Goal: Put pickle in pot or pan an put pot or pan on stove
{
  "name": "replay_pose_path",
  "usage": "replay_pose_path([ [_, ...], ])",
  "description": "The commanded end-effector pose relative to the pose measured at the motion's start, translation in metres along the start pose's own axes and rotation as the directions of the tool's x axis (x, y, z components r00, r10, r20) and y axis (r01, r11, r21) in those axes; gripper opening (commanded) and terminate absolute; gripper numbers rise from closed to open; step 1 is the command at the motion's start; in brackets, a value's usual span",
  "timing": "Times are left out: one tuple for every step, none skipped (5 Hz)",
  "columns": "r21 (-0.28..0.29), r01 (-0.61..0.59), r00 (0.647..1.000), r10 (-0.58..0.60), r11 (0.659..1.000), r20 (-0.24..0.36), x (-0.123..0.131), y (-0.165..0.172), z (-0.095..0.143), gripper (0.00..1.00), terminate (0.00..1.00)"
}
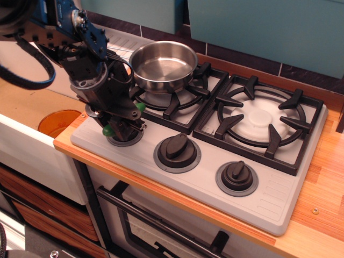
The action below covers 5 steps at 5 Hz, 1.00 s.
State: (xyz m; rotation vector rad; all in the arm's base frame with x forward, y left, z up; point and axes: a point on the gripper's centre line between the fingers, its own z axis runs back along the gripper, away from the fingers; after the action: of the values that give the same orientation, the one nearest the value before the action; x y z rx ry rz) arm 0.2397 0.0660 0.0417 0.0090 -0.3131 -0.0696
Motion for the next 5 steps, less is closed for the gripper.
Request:
replay_pose_path([
  [0.007,0.006,0.999,-0.006,1.0,-0.033,0.018,0.008,0.061,0.0,0.0],
  [0.022,0.003,0.993,0.0,1.0,-0.121,0.033,0.013,0.107,0.0,0.0],
  [0.013,0.006,0.989,-0.004,1.0,-0.148,0.051,0.021,0.116,0.0,0.0],
  [-0.001,-0.004,0.987,0.003,1.0,-0.162,0.083,0.029,0.109,0.0,0.0],
  [-0.016,-0.006,0.986,0.003,1.0,-0.164,0.103,0.036,0.097,0.0,0.0],
])
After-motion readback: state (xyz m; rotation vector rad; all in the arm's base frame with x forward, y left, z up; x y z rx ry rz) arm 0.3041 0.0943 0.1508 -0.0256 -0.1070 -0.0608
